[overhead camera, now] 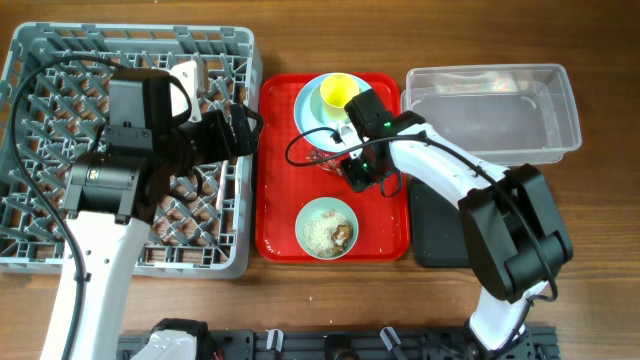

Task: Sort waste into correct bins and load items into the dishwasher rack
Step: 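Reach the right gripper to the red strawberry cake wrapper, then grasp the wrapper with the right gripper and lift, then carry the wrapper into the clear plastic bin and release, then move the right gripper back to the white tissue on the tray, then grasp the white tissue with the right gripper, then carry the tissue into the clear bin and release it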

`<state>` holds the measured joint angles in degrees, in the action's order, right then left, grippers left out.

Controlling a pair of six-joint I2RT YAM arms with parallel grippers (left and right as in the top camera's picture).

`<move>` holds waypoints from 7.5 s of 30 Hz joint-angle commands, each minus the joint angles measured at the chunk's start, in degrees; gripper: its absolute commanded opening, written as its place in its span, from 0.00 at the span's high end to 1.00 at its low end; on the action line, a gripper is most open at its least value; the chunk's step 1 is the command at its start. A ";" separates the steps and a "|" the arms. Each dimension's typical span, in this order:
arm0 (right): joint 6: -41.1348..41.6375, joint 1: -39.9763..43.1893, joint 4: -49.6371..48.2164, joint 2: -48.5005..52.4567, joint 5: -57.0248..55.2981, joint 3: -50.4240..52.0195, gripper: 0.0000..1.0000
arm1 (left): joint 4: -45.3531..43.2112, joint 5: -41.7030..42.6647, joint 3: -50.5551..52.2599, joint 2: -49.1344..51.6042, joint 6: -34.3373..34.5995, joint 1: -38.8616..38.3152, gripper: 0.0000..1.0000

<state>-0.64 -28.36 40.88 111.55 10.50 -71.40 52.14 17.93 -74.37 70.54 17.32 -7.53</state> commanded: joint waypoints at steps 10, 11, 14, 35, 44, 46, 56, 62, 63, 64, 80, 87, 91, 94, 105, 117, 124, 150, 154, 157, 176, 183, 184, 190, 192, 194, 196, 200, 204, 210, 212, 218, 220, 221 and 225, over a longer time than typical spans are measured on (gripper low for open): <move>-4.44 -4.31 2.78 -3.10 -0.33 -4.85 0.50 | -0.15 0.63 -0.74 -0.26 0.28 0.31 0.00; -4.57 -4.46 2.10 -2.89 -2.34 -4.11 0.48 | -0.15 0.66 -0.74 -0.26 0.28 0.31 0.00; -5.86 -4.46 -0.85 -1.70 -4.39 -2.51 0.48 | -0.15 0.66 -0.74 -0.26 0.28 0.31 0.00; -6.64 -4.46 -12.66 -0.37 0.39 5.90 0.62 | -0.15 0.66 -0.74 -0.26 0.28 0.31 0.00; -3.96 -4.46 -10.19 -3.52 8.44 4.07 0.59 | -0.13 0.66 -0.74 -0.26 0.28 0.31 0.00; -5.62 -4.46 -10.43 -6.40 7.85 3.23 0.54 | -0.15 0.66 -0.74 -0.26 0.28 0.31 0.00; -8.46 -4.42 -14.93 -8.66 -2.01 7.04 0.52 | -0.15 0.66 -0.74 -0.26 0.28 0.31 0.00; -8.37 -4.42 -19.85 -4.52 -2.82 11.30 0.55 | -0.15 0.66 -0.74 -0.26 0.28 0.31 0.00; -8.33 -4.42 -19.89 -4.09 -2.82 11.65 0.57 | -0.15 0.66 -0.74 -0.26 0.28 0.31 0.00; -8.28 -4.42 -19.91 -3.78 -2.82 12.02 0.60 | -0.15 0.66 -0.74 -0.26 0.28 0.31 0.00; -6.60 2.89 -6.69 -25.31 -29.33 0.04 0.96 | -0.15 0.66 -0.74 -0.26 0.28 0.31 0.00; -7.98 19.10 -1.31 -21.70 -24.55 0.26 0.96 | -0.15 0.66 -0.74 -0.26 0.28 0.31 0.00; -8.35 20.85 -1.66 -19.12 -24.35 0.28 0.52 | -0.15 0.66 -0.74 -0.26 0.28 0.31 0.00; -8.28 20.83 -2.23 -18.64 -24.24 0.26 0.34 | -0.15 0.66 -0.74 -0.26 0.28 0.31 0.00; -9.70 19.32 -1.14 -27.82 16.17 0.09 0.40 | -0.15 0.66 -0.74 -0.26 0.28 0.31 0.00; 0.70 -1.95 0.39 -28.00 -10.99 5.25 0.47 | -0.15 0.66 -0.74 -0.26 0.28 0.31 0.00; -2.16 -4.68 -4.76 -20.96 -19.74 9.05 0.43 | -0.15 0.66 -0.74 -0.26 0.28 0.31 0.00; -4.15 -4.68 -9.29 -13.94 -25.57 6.80 0.28 | -0.15 0.63 -0.74 -0.26 0.28 0.31 0.00; -5.51 -4.50 -10.99 -13.07 -25.64 8.74 0.28 | -0.15 0.66 -0.74 -0.26 0.28 0.31 0.00; -6.91 -3.19 -11.93 -11.54 -25.83 9.07 0.27 | -0.15 0.66 -0.74 -0.26 0.28 0.31 0.00; -3.82 -0.70 -8.37 -7.61 -5.86 8.57 0.59 | -0.15 0.63 -0.74 -0.26 0.28 0.31 0.00; -5.40 -0.70 -6.27 -15.80 -10.21 4.59 0.51 | -0.15 0.66 -0.74 -0.26 0.28 0.31 0.00; -5.40 -0.70 -6.25 -16.24 -13.40 4.59 0.49 | -0.15 0.66 -0.74 -0.26 0.28 0.31 0.00; -9.70 -0.63 -5.62 -13.38 -22.51 4.81 0.44 | -0.15 0.66 -0.74 -0.26 0.28 0.31 0.00; -9.70 -0.63 -5.90 -11.78 -22.51 5.35 0.45 | -0.15 0.66 -0.74 -0.26 0.28 0.31 0.00; -9.66 -0.63 -5.90 -9.70 -22.38 5.53 0.44 | -0.15 0.66 -0.74 -0.26 0.28 0.31 0.00; -9.70 -0.63 -6.14 -7.08 -20.26 5.53 0.44 | -0.15 0.66 -0.74 -0.26 0.28 0.31 0.00; -9.66 -0.66 -5.55 -3.43 -14.99 5.53 0.47 | -0.15 0.66 -0.74 -0.26 0.28 0.31 0.00; -8.17 -0.66 -5.20 -3.06 -11.23 5.53 0.56 | -0.15 0.63 -0.74 -0.26 0.28 0.31 0.00; -6.56 -0.66 -1.86 -4.61 -11.23 3.85 0.92 | -0.13 0.66 -0.74 -0.26 0.28 0.31 0.00; -4.35 -0.66 1.44 -7.85 -11.21 -0.11 0.92 | -0.15 0.66 -0.74 -0.26 0.28 0.31 0.00; 0.72 1.81 1.31 -20.35 -21.77 -5.92 0.91 | -0.15 0.66 -0.74 -0.26 0.28 0.31 0.00; 1.07 4.94 1.51 -21.55 -25.16 -5.90 0.90 | -0.15 0.66 -0.74 -0.26 0.28 0.31 0.00; 1.16 7.39 1.97 -21.51 -25.00 -5.84 0.88 | -0.15 0.66 -0.74 -0.26 0.28 0.31 0.00; 2.34 14.67 3.06 -20.35 -24.22 -5.68 0.86 | -0.15 0.66 -0.74 -0.26 0.28 0.31 0.00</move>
<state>-0.19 -17.56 43.75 89.97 -12.08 -77.23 52.14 17.93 -74.37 70.54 17.32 -7.53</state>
